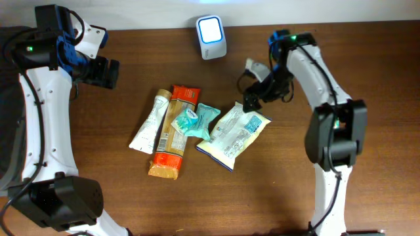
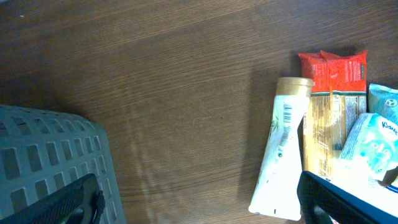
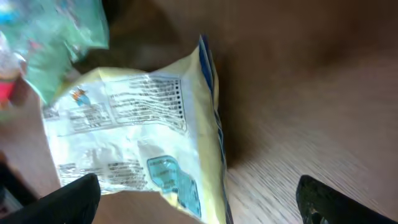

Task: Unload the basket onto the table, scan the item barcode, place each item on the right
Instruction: 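Grasp the white-blue snack bag with the right gripper and lift it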

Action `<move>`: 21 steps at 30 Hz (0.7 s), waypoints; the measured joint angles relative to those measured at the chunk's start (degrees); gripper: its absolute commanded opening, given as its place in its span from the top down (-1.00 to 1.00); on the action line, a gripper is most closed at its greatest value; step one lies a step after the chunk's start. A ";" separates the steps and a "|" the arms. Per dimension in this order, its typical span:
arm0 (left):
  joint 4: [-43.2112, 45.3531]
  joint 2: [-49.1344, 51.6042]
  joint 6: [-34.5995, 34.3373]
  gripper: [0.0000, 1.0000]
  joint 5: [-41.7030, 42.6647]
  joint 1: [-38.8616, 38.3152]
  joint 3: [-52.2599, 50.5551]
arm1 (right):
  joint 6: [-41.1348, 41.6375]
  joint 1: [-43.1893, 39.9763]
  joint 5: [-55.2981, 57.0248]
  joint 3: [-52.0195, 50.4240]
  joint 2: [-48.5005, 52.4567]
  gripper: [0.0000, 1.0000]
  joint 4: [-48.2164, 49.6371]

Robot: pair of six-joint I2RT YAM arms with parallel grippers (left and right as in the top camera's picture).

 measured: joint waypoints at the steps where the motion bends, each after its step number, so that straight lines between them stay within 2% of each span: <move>1: 0.00 0.00 0.00 -0.98 0.00 0.00 0.00 | -1.73 0.04 -1.05 0.00 1.95 -0.99 -0.85; 7: 0.00 0.00 0.00 -0.98 0.00 0.00 0.00 | -6.99 0.04 -7.21 -2.36 4.00 -0.88 -1.92; 10: 0.04 0.00 -0.02 -0.98 0.00 0.00 0.00 | -7.61 0.22 -9.16 -7.06 4.11 -0.84 1.51; 13: 0.02 0.00 -0.02 -0.98 0.00 0.00 0.00 | -7.65 0.44 -12.09 -10.05 3.34 -0.68 3.69; 14: 0.02 0.00 0.00 -0.98 0.00 0.00 0.00 | -7.72 0.68 -12.94 -11.06 3.06 -0.47 4.35; 15: 0.00 0.00 0.00 -0.98 0.00 0.00 0.00 | -7.56 1.01 -13.33 -11.65 2.95 -0.19 4.81; 16: 0.00 0.00 -0.02 -0.98 0.00 0.00 0.00 | -7.76 1.51 -13.88 -12.28 2.97 0.15 5.16; 17: 0.02 0.00 -0.02 -0.99 0.00 0.00 0.00 | -7.63 2.14 -13.64 -12.85 2.97 0.64 5.49; 19: 0.02 0.00 0.00 -0.98 0.00 0.00 0.00 | -7.10 3.48 -12.76 -13.81 3.52 0.92 5.79; 21: 0.00 0.00 -0.02 -0.98 0.00 0.00 0.00 | -5.62 4.02 -13.16 -13.94 3.96 0.92 5.40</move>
